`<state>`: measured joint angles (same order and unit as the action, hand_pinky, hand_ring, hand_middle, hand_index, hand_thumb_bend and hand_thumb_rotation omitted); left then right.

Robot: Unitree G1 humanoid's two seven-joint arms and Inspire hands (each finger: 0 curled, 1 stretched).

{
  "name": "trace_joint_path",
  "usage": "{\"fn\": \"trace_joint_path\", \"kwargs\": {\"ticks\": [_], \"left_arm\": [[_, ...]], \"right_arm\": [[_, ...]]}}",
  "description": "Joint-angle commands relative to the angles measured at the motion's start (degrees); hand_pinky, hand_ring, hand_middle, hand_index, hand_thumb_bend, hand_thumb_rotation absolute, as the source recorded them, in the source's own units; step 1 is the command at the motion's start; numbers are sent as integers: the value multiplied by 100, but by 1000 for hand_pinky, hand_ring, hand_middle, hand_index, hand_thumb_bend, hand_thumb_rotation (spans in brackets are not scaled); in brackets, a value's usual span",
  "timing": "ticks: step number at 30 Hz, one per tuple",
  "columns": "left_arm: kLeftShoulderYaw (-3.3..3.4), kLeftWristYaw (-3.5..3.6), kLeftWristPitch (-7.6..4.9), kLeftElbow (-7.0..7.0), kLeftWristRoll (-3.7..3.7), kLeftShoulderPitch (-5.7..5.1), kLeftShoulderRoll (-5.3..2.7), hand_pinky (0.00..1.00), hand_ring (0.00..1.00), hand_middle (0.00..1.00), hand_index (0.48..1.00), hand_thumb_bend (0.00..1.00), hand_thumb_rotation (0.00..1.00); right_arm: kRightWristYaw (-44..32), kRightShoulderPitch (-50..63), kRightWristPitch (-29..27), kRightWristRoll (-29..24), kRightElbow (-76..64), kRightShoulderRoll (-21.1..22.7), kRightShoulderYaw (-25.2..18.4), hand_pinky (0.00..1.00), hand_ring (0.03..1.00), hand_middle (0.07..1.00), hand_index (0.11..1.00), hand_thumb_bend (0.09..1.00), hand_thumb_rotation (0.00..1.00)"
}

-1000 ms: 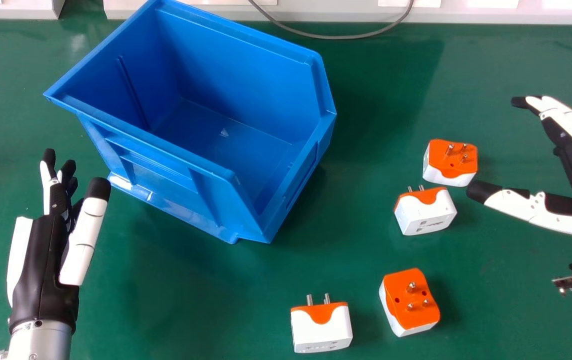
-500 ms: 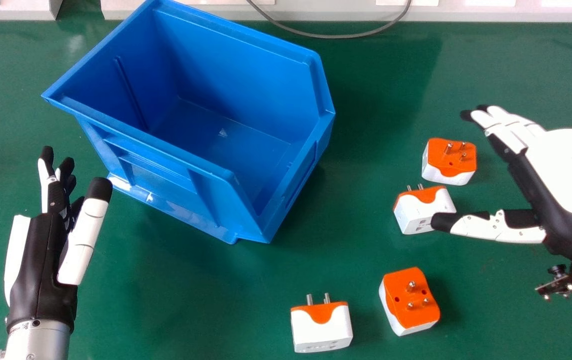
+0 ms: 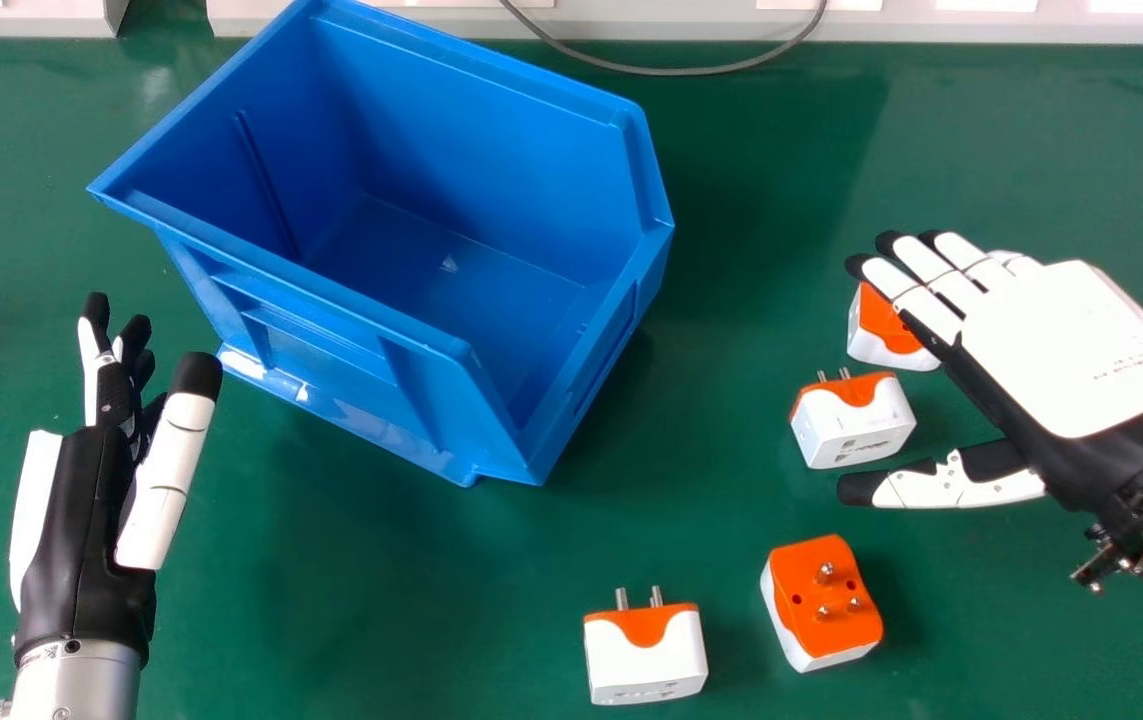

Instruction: Pick all objects and put in blue box

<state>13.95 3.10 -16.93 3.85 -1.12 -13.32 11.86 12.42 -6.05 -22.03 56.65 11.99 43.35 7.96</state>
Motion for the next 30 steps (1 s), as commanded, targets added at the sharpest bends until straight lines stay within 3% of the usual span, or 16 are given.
{"fn": "trace_joint_path", "kwargs": {"ticks": [1, 7, 11, 19, 23, 30], "left_arm": [[44, 10, -90, -67, -46, -6, 20, 973, 1000, 1000, 1000, 647, 930], [42, 16, -96, -45, -28, 11, 32, 975, 1000, 1000, 1000, 664, 936], [39, 12, -56, -171, -14, -54, 22, 975, 1000, 1000, 1000, 663, 943], [47, 25, -28, -243, -22, -126, 26, 976, 1000, 1000, 1000, 659, 950], [66, 36, -18, -212, -34, -124, 51, 978, 1000, 1000, 1000, 622, 961], [83, 41, 85, -350, -29, -193, 59, 981, 1000, 1000, 1000, 602, 970]], "right_arm": [[194, -223, -31, 27, 70, 145, 64, 831, 935, 949, 920, 561, 823], [304, -496, -59, 196, 351, 237, 322, 826, 920, 931, 901, 563, 755], [393, -705, -69, 347, 551, 309, 527, 826, 912, 923, 892, 545, 721], [475, -881, -28, 582, 720, 462, 847, 818, 899, 912, 874, 528, 636], [459, -881, 1, 564, 702, 472, 857, 813, 901, 916, 871, 524, 591], [337, -1013, 140, 297, 722, 541, 630, 811, 890, 908, 868, 510, 583]]}}
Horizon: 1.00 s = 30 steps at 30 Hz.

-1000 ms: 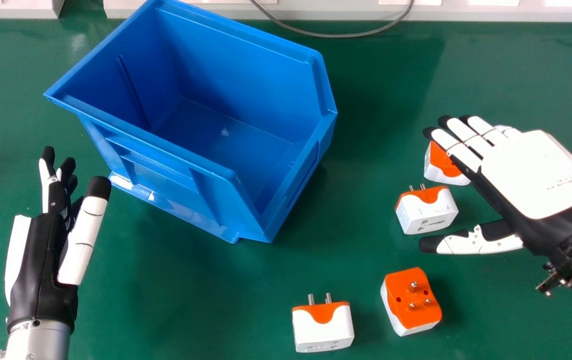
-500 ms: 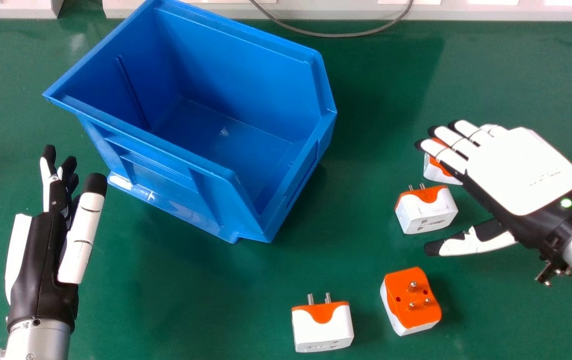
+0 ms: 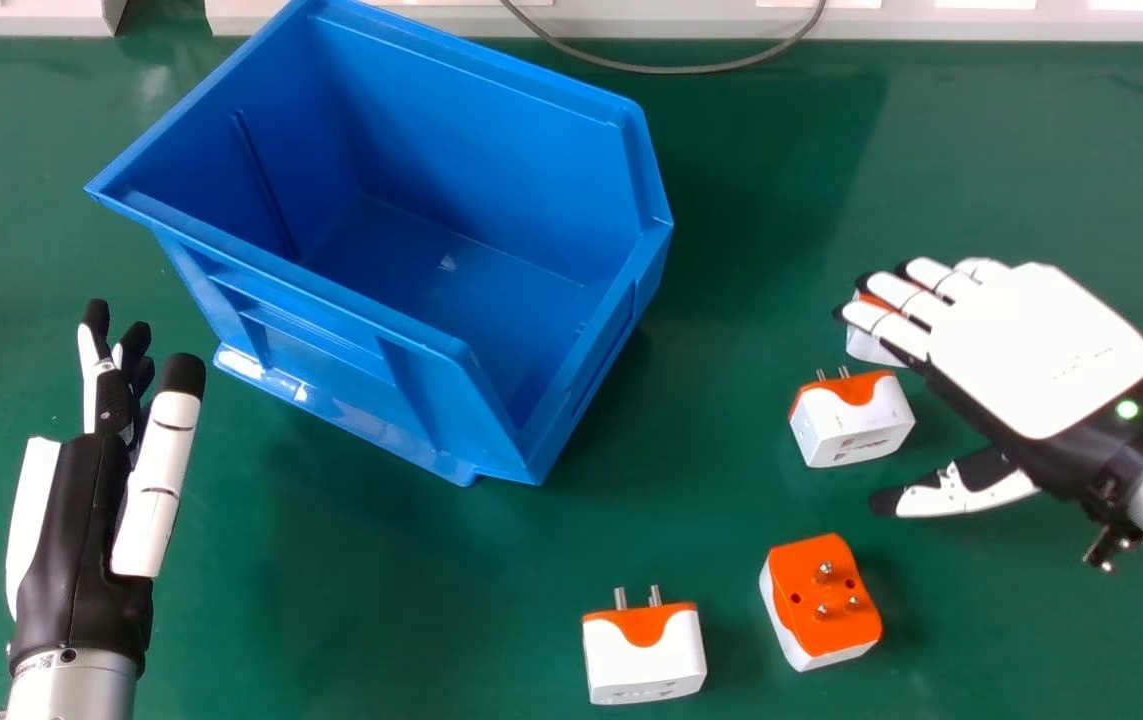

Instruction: Pick all objects and put in blue box

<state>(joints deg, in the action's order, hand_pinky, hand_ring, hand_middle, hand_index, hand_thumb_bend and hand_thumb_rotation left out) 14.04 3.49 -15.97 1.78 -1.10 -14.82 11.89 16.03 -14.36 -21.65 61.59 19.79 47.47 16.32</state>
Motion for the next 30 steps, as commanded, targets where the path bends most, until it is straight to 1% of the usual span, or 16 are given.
{"fn": "trace_joint_path", "kwargs": {"ticks": [1, 2, 5, 9, 10, 13, 16, 20, 23, 30], "left_arm": [[77, 3, -4, -154, -30, -49, 57, 983, 1000, 1000, 1000, 603, 972], [80, 5, 3, -159, -29, -48, 61, 985, 1000, 1000, 1000, 604, 974], [84, 11, 6, -171, -23, -49, 62, 986, 1000, 1000, 1000, 605, 975], [91, 16, -3, -179, -4, -58, 69, 995, 1000, 1000, 1000, 605, 983], [93, 17, -7, -170, -2, -54, 71, 996, 1000, 1000, 1000, 605, 984], [95, 19, -7, -208, 4, -75, 72, 998, 1000, 1000, 1000, 605, 985], [100, 30, -27, -185, 2, -73, 79, 1000, 1000, 1000, 1000, 595, 990], [92, 29, 3, -268, 13, -115, 69, 1000, 1000, 1000, 1000, 593, 993], [89, 42, 5, -317, 3, -155, 64, 1000, 1000, 1000, 1000, 602, 994], [109, 91, -30, -321, -33, -185, 80, 1000, 1000, 1000, 1000, 605, 994]], "right_arm": [[-56, -195, 139, -254, -74, 135, -240, 802, 883, 903, 863, 519, 563], [-105, -216, 187, -315, -94, 143, -283, 791, 877, 898, 857, 531, 539], [-236, -327, 330, -443, -57, 160, -382, 779, 870, 893, 852, 540, 518], [-380, -622, 651, -550, 156, 58, -450, 756, 866, 897, 858, 554, 481], [-369, -677, 702, -548, 218, 38, -421, 755, 867, 900, 860, 554, 481], [-355, -925, 873, -510, 480, -58, -277, 755, 870, 904, 863, 548, 488], [-404, -1155, 948, -498, 675, -145, -128, 759, 875, 909, 868, 536, 498], [-404, -1399, 939, -511, 906, -198, 36, 755, 873, 908, 870, 528, 499], [-365, -1628, 903, -460, 1170, -250, 198, 754, 871, 906, 870, 524, 503], [-411, -2132, 853, -372, 1765, -350, 576, 755, 871, 905, 869, 519, 510]]}}
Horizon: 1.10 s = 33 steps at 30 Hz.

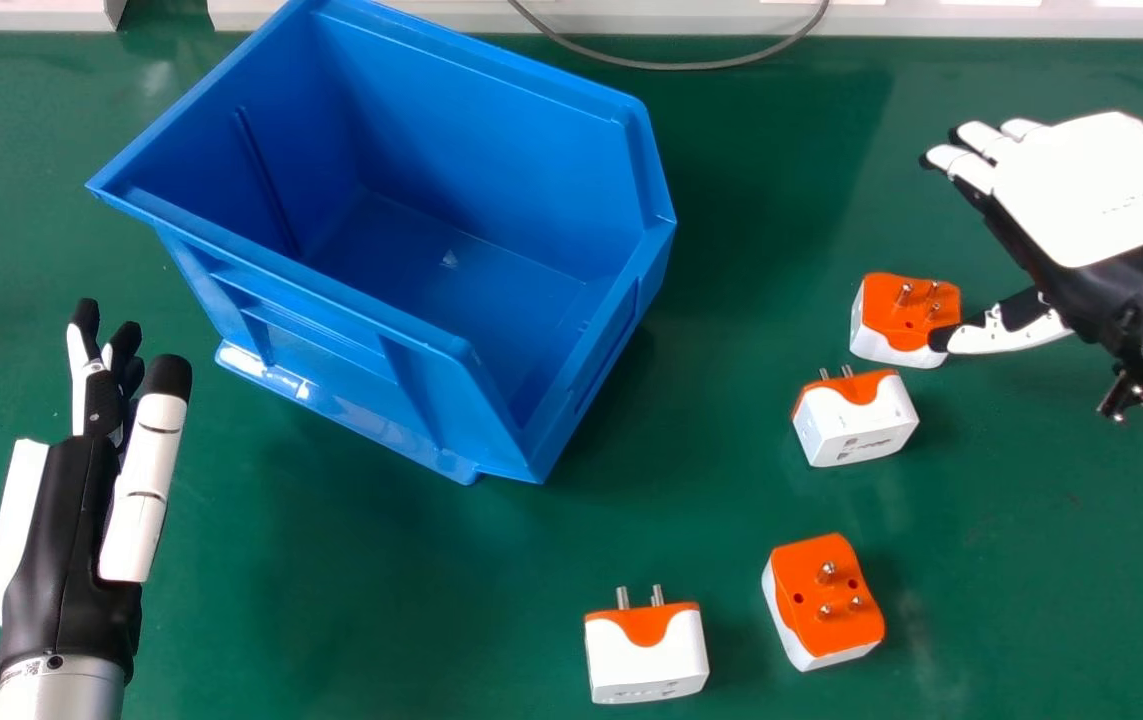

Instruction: Pick all objects and put in blue box

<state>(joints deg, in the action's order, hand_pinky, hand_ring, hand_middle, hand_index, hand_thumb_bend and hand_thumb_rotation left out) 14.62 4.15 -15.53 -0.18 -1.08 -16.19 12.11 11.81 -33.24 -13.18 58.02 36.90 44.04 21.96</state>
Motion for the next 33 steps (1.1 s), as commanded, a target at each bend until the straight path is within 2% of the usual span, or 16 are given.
{"fn": "trace_joint_path", "kwargs": {"ticks": [1, 14, 23, 33], "left_arm": [[58, 34, -75, -128, -41, -53, 62, 1000, 1000, 1000, 1000, 604, 994], [149, 149, -138, -186, -106, -142, 84, 1000, 1000, 1000, 1000, 597, 1000], [198, 212, -75, -437, -123, -315, 95, 1000, 1000, 1000, 1000, 605, 1000], [251, 230, -83, -670, -140, -529, 92, 1000, 1000, 1000, 1000, 638, 1000]], "right_arm": [[-11, -331, 7, -11, 173, -46, 72, 755, 871, 905, 869, 519, 511], [-131, -1112, 208, 132, 1305, -357, 704, 755, 871, 899, 854, 531, 485], [-24, -1416, 304, 196, 1823, -515, 1061, 750, 868, 889, 847, 525, 483], [90, -1577, 297, 206, 2230, -691, 1330, 751, 866, 889, 848, 531, 499]]}}
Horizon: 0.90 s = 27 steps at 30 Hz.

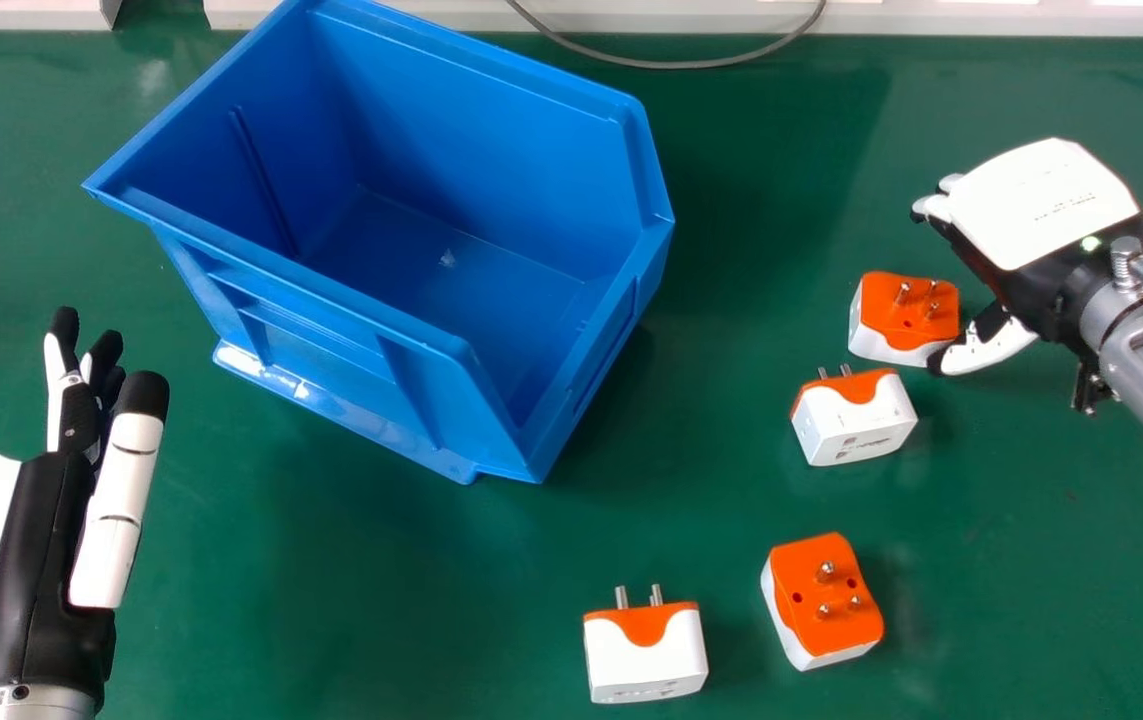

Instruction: Pick all objects and put in blue box

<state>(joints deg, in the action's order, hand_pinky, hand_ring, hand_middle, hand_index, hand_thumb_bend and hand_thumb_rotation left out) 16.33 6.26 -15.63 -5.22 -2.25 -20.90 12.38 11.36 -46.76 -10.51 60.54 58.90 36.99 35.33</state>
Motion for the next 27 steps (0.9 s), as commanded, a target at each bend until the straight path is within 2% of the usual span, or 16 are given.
{"fn": "trace_joint_path", "kwargs": {"ticks": [1, 6, 12, 16, 20, 23, 27], "left_arm": [[82, 23, -66, -201, -26, -84, 63, 1000, 1000, 1000, 1000, 638, 1000], [119, 52, -104, -279, -34, -208, 80, 997, 1000, 1000, 1000, 638, 997], [187, 120, -204, -331, -85, -343, 66, 990, 1000, 1000, 1000, 612, 1000], [231, 163, -233, -439, -126, -489, 41, 987, 1000, 1000, 1000, 629, 998], [266, 195, -212, -566, -168, -628, 33, 983, 1000, 1000, 1000, 637, 995], [292, 220, -146, -716, -208, -732, 27, 981, 1000, 1000, 1000, 638, 994], [323, 234, -110, -855, -210, -839, 22, 982, 1000, 1000, 1000, 645, 993]], "right_arm": [[160, -224, 20, -53, 62, 7, 8, 751, 866, 889, 848, 531, 499], [164, -254, -3, -73, 228, -67, 88, 750, 867, 887, 845, 526, 489], [192, -264, 30, -88, 365, -201, 157, 751, 867, 883, 843, 523, 486], [180, -238, 43, -94, 405, -284, 188, 749, 865, 880, 842, 524, 489], [178, -223, 4, -111, 457, -321, 199, 745, 862, 880, 842, 523, 489], [160, -208, -2, -141, 487, -351, 194, 744, 862, 880, 842, 521, 490], [209, -164, -1, -137, 483, -356, 216, 737, 857, 876, 834, 520, 491]]}}
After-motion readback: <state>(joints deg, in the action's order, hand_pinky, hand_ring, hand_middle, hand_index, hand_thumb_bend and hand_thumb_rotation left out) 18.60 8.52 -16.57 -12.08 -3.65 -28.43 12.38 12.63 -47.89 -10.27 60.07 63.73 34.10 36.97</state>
